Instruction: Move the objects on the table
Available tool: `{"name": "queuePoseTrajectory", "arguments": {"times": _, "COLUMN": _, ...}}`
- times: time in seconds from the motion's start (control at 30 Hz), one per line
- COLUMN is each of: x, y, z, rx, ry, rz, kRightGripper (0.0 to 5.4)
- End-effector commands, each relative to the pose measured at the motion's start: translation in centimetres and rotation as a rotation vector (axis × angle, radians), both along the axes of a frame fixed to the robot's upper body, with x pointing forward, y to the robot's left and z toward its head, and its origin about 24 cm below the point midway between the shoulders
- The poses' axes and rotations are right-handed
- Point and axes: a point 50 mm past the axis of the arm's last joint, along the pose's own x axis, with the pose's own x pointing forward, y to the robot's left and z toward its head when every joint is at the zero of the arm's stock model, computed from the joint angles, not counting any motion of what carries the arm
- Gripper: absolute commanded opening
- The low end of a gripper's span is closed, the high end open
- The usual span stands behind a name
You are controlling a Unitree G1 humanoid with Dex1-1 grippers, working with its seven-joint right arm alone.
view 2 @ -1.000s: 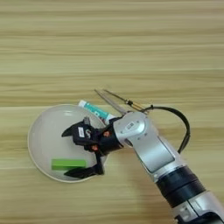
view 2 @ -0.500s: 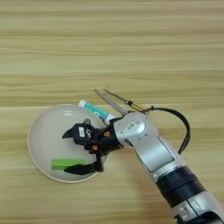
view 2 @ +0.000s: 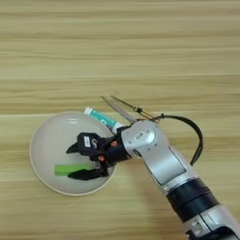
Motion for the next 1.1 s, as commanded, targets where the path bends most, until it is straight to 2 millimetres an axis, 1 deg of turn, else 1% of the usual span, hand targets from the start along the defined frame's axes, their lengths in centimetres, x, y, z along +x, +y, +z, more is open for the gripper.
{"name": "queuePoseTrajectory", "arguments": {"times": 0.03, "x": 1.66, "y": -0.11, "z": 2.39, "rx": 0.010, "ry": -0.134, "rz": -0.025, "kRightGripper": 2.54}}
{"name": "queuePoseTrajectory", "arguments": {"times": 0.07, "x": 1.69, "y": -0.13, "z": 2.40, "rx": 0.010, "ry": -0.134, "rz": -0.026, "kRightGripper": 2.32}}
{"name": "queuePoseTrajectory", "arguments": {"times": 0.3, "x": 1.87, "y": -0.17, "z": 2.41, "rx": 0.013, "ry": -0.138, "rz": -0.032, "kRightGripper": 1.76}}
{"name": "queuePoseTrajectory", "arguments": {"times": 0.53, "x": 1.94, "y": -0.10, "z": 2.44, "rx": 0.017, "ry": -0.139, "rz": -0.033, "kRightGripper": 1.06}}
{"name": "queuePoseTrajectory", "arguments": {"times": 0.57, "x": 1.96, "y": -0.10, "z": 2.44, "rx": 0.017, "ry": -0.139, "rz": -0.033, "kRightGripper": 0.88}}
{"name": "queuePoseTrajectory", "arguments": {"times": 0.63, "x": 1.97, "y": -0.09, "z": 2.46, "rx": 0.018, "ry": -0.139, "rz": -0.033, "kRightGripper": 0.76}}
{"name": "queuePoseTrajectory", "arguments": {"times": 1.1, "x": 2.05, "y": -0.01, "z": 2.54, "rx": 0.028, "ry": -0.143, "rz": -0.034, "kRightGripper": 0.76}}
